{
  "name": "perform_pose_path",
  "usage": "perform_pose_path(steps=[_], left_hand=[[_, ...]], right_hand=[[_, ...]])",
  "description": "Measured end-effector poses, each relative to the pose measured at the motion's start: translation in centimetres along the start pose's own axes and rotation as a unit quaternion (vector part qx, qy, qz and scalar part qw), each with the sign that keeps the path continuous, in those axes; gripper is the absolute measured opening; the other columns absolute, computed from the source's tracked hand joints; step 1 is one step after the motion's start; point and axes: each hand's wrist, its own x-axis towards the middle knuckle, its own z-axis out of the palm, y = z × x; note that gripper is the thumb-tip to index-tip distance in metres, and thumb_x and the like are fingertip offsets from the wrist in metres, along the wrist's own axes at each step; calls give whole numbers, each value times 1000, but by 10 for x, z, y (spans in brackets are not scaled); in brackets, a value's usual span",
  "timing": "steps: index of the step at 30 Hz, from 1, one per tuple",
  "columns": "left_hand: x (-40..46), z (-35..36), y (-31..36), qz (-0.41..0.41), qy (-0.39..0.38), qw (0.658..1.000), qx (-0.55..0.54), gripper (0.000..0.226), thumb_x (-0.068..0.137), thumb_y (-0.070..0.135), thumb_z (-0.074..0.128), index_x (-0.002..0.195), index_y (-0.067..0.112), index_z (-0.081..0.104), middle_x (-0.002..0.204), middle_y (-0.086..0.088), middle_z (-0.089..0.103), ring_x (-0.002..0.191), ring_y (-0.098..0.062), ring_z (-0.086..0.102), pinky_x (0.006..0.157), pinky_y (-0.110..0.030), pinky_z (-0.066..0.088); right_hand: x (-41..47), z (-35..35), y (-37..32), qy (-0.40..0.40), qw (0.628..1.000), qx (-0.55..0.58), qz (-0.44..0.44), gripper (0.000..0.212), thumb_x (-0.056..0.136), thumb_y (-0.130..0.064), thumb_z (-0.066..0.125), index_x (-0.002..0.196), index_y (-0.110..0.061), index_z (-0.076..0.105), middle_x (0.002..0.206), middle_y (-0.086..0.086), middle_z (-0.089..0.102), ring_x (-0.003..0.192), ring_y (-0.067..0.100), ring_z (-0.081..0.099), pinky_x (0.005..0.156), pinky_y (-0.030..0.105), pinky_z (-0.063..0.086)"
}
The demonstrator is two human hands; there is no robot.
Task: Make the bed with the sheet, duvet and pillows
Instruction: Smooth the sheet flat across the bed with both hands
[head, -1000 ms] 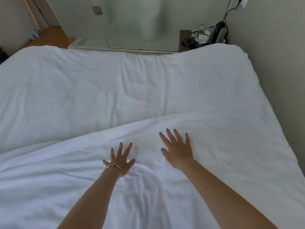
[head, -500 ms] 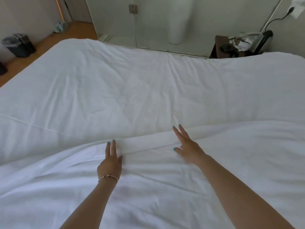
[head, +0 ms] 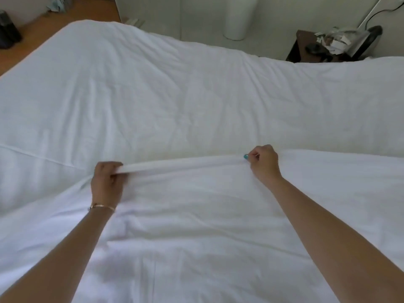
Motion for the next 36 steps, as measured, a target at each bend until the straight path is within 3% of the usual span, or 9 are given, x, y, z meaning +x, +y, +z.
perform_pose_path(steps=[6, 9, 12, 17, 22, 25, 32, 34, 36], left_hand=[[116, 28, 33, 62, 1, 998, -16, 20, 83, -7, 57, 102, -4, 63, 104, -21, 52, 95, -36, 56, 78, -20, 32], [109, 72, 8, 16, -115, 992, 42, 20, 92, 3, 55, 110, -6, 55, 117, -26, 47, 98, -40, 55, 86, -35, 38], [94, 107, -16, -59, -124, 990, 14, 22, 90, 4, 56, 110, -4, 53, 123, -24, 44, 101, -40, 53, 90, -36, 38], [119, 136, -15, -91, -100, 990, 29, 22, 88, 4, 49, 109, 9, 57, 124, -16, 42, 91, -37, 54, 88, -35, 40], [128, 147, -22, -51, -116, 991, 35, 12, 89, 5, 54, 100, 9, 57, 104, -18, 57, 94, -39, 57, 83, -36, 42], [132, 132, -11, -42, -77, 996, -16, 8, 90, 7, 57, 97, 4, 61, 101, -22, 58, 96, -38, 56, 83, -33, 39], [198, 133, 37, -10, -55, 998, 24, 23, 93, 17, 52, 98, -3, 61, 104, -27, 58, 96, -40, 55, 80, -35, 38], [188, 153, 21, -51, -100, 992, 64, 26, 93, 19, 53, 102, -4, 62, 106, -29, 58, 99, -44, 55, 84, -39, 42], [171, 171, 5, -46, -91, 994, 51, 25, 93, 16, 54, 106, -5, 60, 109, -31, 54, 99, -46, 55, 89, -44, 41]], right_hand=[[24, 18, -32, 169, 977, 104, 80, 15, 97, -2, 48, 99, 9, 59, 103, 2, 44, 88, 10, 50, 66, -1, 36], [24, 47, -17, 31, 995, 36, 89, 38, 96, -16, 54, 127, 6, 48, 132, 6, 35, 115, 22, 51, 95, 19, 38], [20, 78, 1, -160, 983, -63, 69, 84, 97, -34, 53, 154, -2, 2, 162, 5, -14, 147, 22, 16, 114, 26, 17], [38, 93, 19, -192, 980, -34, 50, 108, 91, -40, 63, 150, -15, -23, 157, 0, -31, 149, 19, 5, 117, 30, 14], [51, 101, 41, -116, 992, -17, 56, 80, 83, -34, 74, 149, -18, 32, 157, 4, 23, 138, 21, 34, 114, 35, 30], [53, 96, 37, 35, 998, 29, 46, 5, 88, -8, 65, 90, -5, 61, 103, 9, 61, 89, 14, 61, 78, 33, 47], [90, 51, 15, 86, 992, 36, 87, 18, 94, -6, 53, 78, -2, 62, 82, 5, 57, 83, 22, 53, 65, 23, 35], [84, 69, 28, -44, 995, -52, 76, 28, 100, -22, 48, 104, 4, 57, 122, 21, 53, 116, 31, 51, 91, 29, 39], [73, 91, 39, -146, 981, -102, 80, 70, 102, -43, 36, 152, 1, 13, 163, 8, -2, 147, 26, 9, 119, 34, 10]])
